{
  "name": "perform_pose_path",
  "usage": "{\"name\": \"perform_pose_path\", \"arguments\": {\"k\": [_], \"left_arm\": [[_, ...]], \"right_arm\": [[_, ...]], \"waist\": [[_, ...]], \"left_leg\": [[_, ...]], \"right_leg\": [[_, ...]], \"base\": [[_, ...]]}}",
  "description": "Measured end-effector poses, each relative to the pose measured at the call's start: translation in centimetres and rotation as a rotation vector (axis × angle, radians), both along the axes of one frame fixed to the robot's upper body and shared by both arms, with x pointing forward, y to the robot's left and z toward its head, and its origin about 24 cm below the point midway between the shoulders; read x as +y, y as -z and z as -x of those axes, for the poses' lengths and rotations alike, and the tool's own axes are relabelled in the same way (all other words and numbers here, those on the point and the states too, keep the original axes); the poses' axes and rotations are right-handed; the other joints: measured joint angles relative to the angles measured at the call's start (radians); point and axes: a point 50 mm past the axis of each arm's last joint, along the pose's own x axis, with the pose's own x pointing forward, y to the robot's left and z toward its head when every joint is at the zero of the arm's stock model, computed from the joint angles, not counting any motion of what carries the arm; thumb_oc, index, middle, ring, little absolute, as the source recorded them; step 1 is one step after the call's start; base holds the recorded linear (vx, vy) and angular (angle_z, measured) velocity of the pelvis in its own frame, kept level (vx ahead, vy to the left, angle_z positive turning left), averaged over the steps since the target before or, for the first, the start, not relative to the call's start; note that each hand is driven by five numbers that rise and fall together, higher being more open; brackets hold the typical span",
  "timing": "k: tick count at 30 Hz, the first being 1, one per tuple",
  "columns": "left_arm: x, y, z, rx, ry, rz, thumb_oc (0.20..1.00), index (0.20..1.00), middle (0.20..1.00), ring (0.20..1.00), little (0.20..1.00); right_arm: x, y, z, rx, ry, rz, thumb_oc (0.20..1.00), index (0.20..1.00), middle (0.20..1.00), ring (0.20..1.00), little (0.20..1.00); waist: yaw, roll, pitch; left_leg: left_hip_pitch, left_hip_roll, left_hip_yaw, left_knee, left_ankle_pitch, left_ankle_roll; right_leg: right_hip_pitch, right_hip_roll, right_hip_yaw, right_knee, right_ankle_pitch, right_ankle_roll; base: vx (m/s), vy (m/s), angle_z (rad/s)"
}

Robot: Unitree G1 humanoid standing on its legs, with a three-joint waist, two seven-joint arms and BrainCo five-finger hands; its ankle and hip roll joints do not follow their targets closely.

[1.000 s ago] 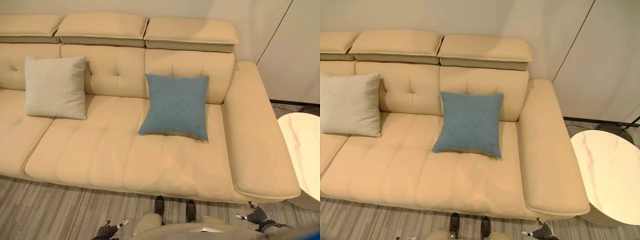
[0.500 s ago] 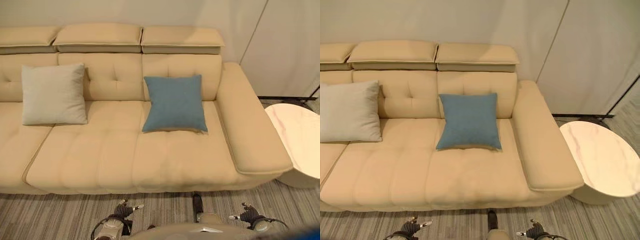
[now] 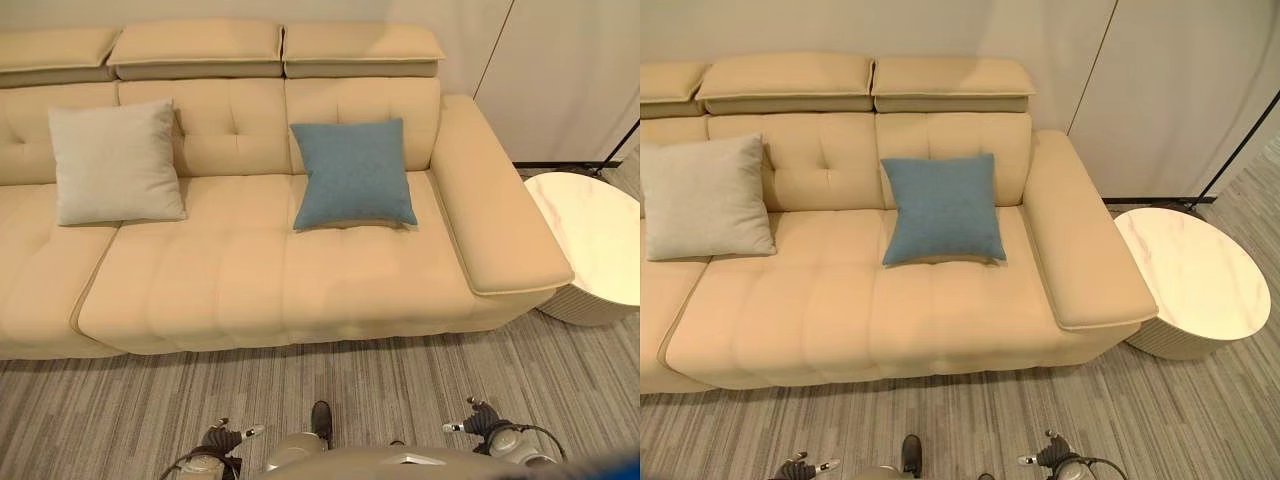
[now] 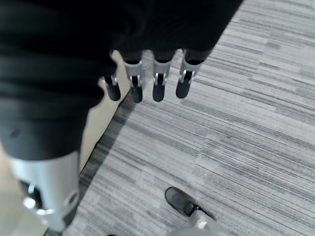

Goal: Pick up all the scattered cushions and arrange them neatly on the sofa.

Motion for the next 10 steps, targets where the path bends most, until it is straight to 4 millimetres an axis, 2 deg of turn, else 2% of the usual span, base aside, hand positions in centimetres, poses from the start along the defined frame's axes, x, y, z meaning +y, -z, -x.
{"name": "perform_pose_path", "arguments": {"k": [2, 6, 10], "left_arm": [[-1.0, 0.2, -0.2, -0.008, 0.007, 0.026, 1.0, 1.0, 1.0, 1.0, 1.0], [-0.6, 0.0, -0.9, -0.017, 0.036, 0.014, 1.0, 1.0, 1.0, 1.0, 1.0], [-0.4, -0.5, -2.7, -0.071, 0.048, 0.005, 1.0, 1.0, 1.0, 1.0, 1.0]], "right_arm": [[-0.1, 0.3, 1.2, 0.033, 0.004, 0.004, 1.0, 1.0, 1.0, 1.0, 1.0], [-0.8, 0.0, 0.9, 0.028, 0.001, 0.021, 1.0, 1.0, 1.0, 1.0, 1.0], [-0.6, 0.0, 0.8, 0.017, -0.004, 0.015, 1.0, 1.0, 1.0, 1.0, 1.0]], "waist": [[-0.012, -0.003, -0.024], [-0.03, 0.001, -0.04], [-0.053, 0.003, -0.044]], "left_leg": [[-0.018, 0.01, -0.036, 0.001, 0.014, -0.007], [-0.024, 0.015, -0.053, 0.005, 0.023, -0.004], [-0.022, 0.014, -0.052, 0.005, 0.027, 0.004]], "right_leg": [[-0.005, 0.022, -0.028, 0.001, 0.007, -0.023], [-0.005, 0.03, -0.044, 0.005, 0.006, -0.029], [-0.004, 0.024, -0.043, 0.005, 0.006, -0.028]], "base": [[0.02, -0.032, 0.36], [0.02, -0.014, 0.12], [0.02, -0.027, -0.01]]}}
